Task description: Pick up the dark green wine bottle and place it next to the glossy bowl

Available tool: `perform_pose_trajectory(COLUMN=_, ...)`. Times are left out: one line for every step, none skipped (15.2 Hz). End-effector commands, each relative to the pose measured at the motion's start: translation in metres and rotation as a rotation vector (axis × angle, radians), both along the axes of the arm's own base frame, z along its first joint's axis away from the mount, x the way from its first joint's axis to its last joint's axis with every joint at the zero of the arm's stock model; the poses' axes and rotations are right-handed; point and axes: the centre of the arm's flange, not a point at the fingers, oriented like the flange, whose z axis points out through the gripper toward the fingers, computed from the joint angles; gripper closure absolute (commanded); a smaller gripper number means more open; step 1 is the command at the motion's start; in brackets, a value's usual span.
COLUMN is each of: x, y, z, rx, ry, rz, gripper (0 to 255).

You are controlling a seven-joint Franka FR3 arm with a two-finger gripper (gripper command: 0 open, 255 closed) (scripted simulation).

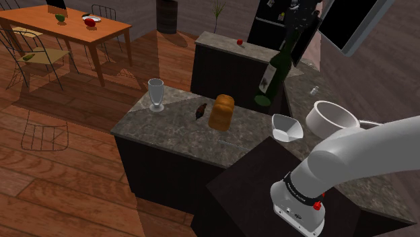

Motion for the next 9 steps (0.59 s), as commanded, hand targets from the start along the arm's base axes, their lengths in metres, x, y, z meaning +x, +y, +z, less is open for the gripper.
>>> perform_pose_trajectory(x=-0.021, y=-0.021, z=-0.003, rx=0.001, ry=0.000, rz=0.001, gripper=255)
perform_pose_trajectory(x=-0.030, y=-0.031, z=-0.003, rx=0.001, ry=0.000, rz=0.001, gripper=255)
perform_pose_trajectory(x=-0.039, y=-0.040, z=-0.003, rx=0.001, ry=0.000, rz=0.001, gripper=255)
perform_pose_trajectory(x=-0.047, y=-0.050, z=-0.003, rx=0.001, ry=0.000, rz=0.001, gripper=255)
perform_pose_trajectory(x=-0.056, y=-0.060, z=-0.003, rx=0.001, ry=0.000, rz=0.001, gripper=255)
perform_pose_trajectory(x=-0.065, y=-0.070, z=-0.003, rx=0.001, ry=0.000, rz=0.001, gripper=255)
perform_pose_trajectory(x=-0.074, y=-0.080, z=-0.003, rx=0.001, ry=0.000, rz=0.001, gripper=255)
perform_pose_trajectory(x=-0.082, y=-0.090, z=-0.003, rx=0.001, ry=0.000, rz=0.001, gripper=255)
perform_pose_trajectory(x=-0.091, y=-0.100, z=-0.003, rx=0.001, ry=0.000, rz=0.001, gripper=255)
